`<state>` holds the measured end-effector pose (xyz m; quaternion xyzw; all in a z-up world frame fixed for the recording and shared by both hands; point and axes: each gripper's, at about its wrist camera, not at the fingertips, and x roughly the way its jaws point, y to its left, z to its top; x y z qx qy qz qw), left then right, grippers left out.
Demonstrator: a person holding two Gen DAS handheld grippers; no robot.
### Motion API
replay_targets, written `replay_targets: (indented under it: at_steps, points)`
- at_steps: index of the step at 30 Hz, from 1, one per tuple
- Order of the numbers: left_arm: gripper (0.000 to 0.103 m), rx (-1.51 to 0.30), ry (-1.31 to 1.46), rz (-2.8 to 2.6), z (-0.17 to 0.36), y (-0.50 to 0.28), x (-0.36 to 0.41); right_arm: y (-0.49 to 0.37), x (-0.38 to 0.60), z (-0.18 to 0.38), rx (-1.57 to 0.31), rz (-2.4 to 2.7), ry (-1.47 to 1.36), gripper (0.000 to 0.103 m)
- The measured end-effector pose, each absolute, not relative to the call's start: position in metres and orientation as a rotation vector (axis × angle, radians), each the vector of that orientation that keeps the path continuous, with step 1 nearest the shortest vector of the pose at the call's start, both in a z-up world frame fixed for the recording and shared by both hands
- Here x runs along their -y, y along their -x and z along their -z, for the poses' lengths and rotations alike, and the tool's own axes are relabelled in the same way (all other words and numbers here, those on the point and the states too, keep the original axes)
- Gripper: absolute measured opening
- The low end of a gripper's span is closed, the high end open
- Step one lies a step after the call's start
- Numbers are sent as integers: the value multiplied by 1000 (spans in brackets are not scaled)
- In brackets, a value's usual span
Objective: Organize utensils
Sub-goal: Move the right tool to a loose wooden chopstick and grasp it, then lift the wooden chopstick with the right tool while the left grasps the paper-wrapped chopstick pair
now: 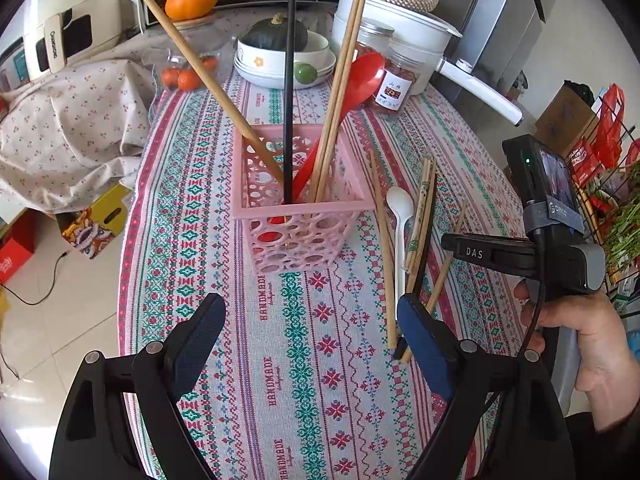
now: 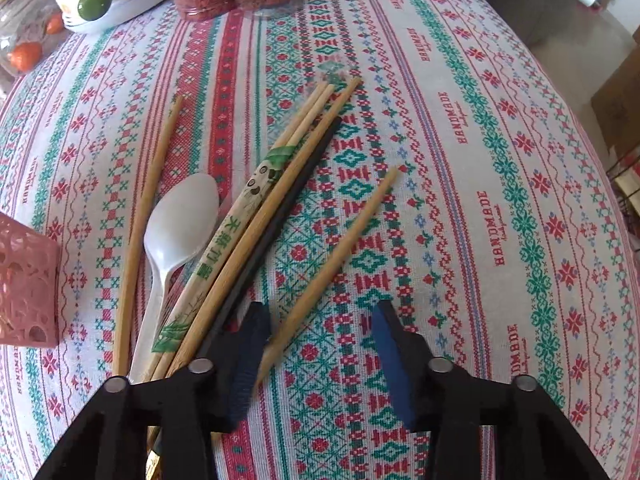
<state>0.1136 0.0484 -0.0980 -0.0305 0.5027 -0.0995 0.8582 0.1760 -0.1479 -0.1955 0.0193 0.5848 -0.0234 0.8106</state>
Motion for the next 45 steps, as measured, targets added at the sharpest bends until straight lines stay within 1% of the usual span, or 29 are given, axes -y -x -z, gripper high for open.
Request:
replay_targets:
  at_steps: [1, 2, 4, 5, 9, 13, 15, 16, 17, 18, 20, 22, 23, 26, 29, 32, 37, 43, 45]
  points:
    - [89, -1055, 55, 217, 97, -112, -46, -174, 147, 195, -1251, 35, -33, 27]
    - [89, -1055, 44, 226, 97, -111, -42, -173, 148, 195, -1254, 25, -33, 21]
    - [89, -1055, 20, 243, 96, -108, -34, -170, 158, 193, -1267, 8, -60, 7]
    - [89, -1055, 8, 253, 96, -107, -29, -166, 166, 192, -1274, 4, -82, 6]
    - [89, -1054, -39, 309, 93, -100, -4, -161, 196, 192, -1287, 0, -152, 6]
    - [89, -1057, -76, 365, 90, -101, 27, -154, 226, 181, -1265, -5, -224, 6]
    - [84, -1059, -86, 393, 88, -103, 44, -150, 238, 174, -1251, -15, -256, 6]
    - [77, -1062, -99, 405, 87, -106, 53, -150, 245, 170, -1246, -22, -268, 6]
    - [66, -1062, -112, 414, 87, -109, 61, -150, 251, 167, -1240, -28, -279, 6]
    - [61, -1064, -126, 421, 87, -113, 69, -150, 256, 165, -1235, -33, -287, 6]
    - [41, -1079, -160, 425, 90, -124, 85, -149, 263, 160, -1226, -44, -305, 6]
    - [31, -1097, -185, 422, 94, -139, 99, -144, 270, 157, -1220, -51, -322, 6]
    - [28, -1107, -191, 421, 95, -148, 107, -142, 274, 156, -1218, -53, -330, 6]
    - [21, -1139, -210, 400, 104, -175, 126, -143, 283, 156, -1214, -62, -351, 6]
    - [16, -1176, -205, 357, 115, -206, 136, -144, 289, 156, -1215, -74, -354, 6]
    - [14, -1207, -174, 329, 127, -229, 144, -147, 294, 155, -1214, -90, -365, 6]
    - [12, -1225, -228, 291, 142, -255, 154, -151, 299, 155, -1209, -119, -383, 6]
    - [11, -1329, -245, 293, 162, -271, 157, -154, 308, 157, -1207, -131, -404, 6]
    - [11, -1331, -256, 285, 162, -276, 158, -155, 311, 157, -1206, -134, -414, 6]
